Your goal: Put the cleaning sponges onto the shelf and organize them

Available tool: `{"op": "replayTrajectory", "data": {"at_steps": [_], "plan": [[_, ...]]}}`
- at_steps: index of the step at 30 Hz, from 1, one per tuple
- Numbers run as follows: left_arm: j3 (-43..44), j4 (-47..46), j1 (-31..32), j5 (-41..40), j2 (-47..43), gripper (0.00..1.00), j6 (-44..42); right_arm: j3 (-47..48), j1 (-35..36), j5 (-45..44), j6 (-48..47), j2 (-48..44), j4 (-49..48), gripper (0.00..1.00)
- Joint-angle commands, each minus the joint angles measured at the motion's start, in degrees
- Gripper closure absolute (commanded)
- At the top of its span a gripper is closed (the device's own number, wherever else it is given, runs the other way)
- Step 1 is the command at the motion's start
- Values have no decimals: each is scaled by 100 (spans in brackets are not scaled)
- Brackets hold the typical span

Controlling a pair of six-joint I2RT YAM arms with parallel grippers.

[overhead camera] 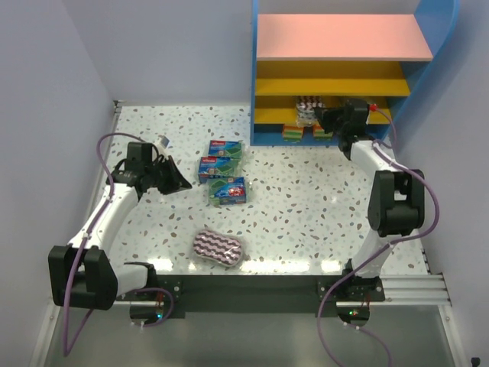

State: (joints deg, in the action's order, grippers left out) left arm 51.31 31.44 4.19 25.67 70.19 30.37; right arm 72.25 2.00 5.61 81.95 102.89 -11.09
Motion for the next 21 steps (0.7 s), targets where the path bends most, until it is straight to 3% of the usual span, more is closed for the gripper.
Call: {"op": "replayTrajectory", "data": {"at_steps": [1,10,21], "plan": [[143,-15,-41,-71,-111,100,-102,491,-112,54,-100,160,36,100],[151,99,-58,-159,-199,100,-145,1028,-183,-59,-188,548,318,100],[116,152,-76,-159,-243,100,-154,879,-446,-130,-241,451,503,100]]}}
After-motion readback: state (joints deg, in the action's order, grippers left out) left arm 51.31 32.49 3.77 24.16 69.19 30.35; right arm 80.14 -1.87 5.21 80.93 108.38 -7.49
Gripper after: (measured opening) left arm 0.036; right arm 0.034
